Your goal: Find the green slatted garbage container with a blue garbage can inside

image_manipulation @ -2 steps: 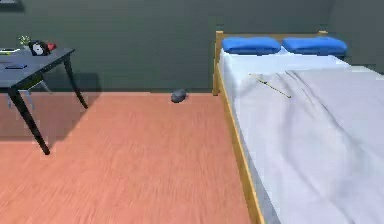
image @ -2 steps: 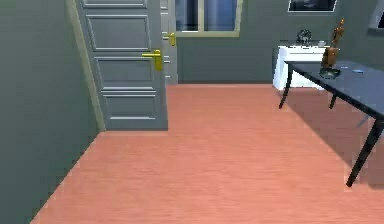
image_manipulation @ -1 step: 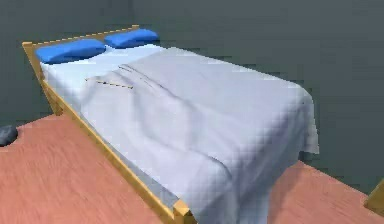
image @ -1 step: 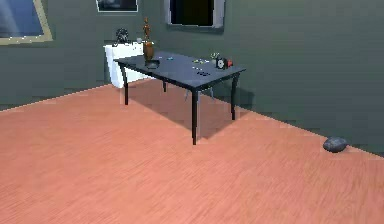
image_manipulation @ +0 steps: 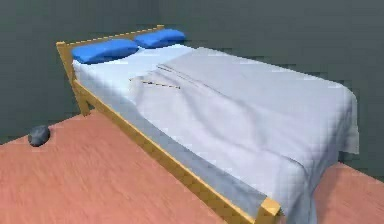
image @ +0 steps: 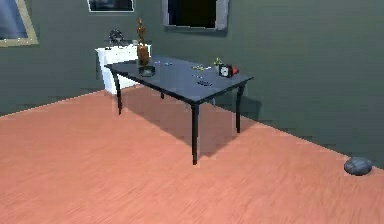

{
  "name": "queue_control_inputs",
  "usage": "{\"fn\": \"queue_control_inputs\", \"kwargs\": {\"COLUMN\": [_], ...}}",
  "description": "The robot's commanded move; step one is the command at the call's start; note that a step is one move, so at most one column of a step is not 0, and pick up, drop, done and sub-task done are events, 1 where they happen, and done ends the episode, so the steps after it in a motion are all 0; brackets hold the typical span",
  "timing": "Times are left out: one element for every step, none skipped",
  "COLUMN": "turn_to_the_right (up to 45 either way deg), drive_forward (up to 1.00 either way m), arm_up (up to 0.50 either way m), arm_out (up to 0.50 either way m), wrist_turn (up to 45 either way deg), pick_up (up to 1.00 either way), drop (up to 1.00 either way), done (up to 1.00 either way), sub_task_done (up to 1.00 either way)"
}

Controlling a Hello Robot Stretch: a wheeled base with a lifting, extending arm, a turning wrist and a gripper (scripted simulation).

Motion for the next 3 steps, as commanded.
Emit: {"fn": "queue_control_inputs", "kwargs": {"turn_to_the_right": [-45.0, 0.0, 0.0], "drive_forward": [0.00, 1.00, 1.00], "arm_up": [0.00, 0.00, 0.00], "arm_out": [0.00, 0.00, 0.00], "wrist_turn": [0.0, 0.0, 0.0], "pick_up": [0.00, 0.00, 0.00], "drop": [0.00, 0.00, 0.00], "done": [0.00, 0.00, 0.00], "sub_task_done": [0.00, 0.00, 0.00]}}
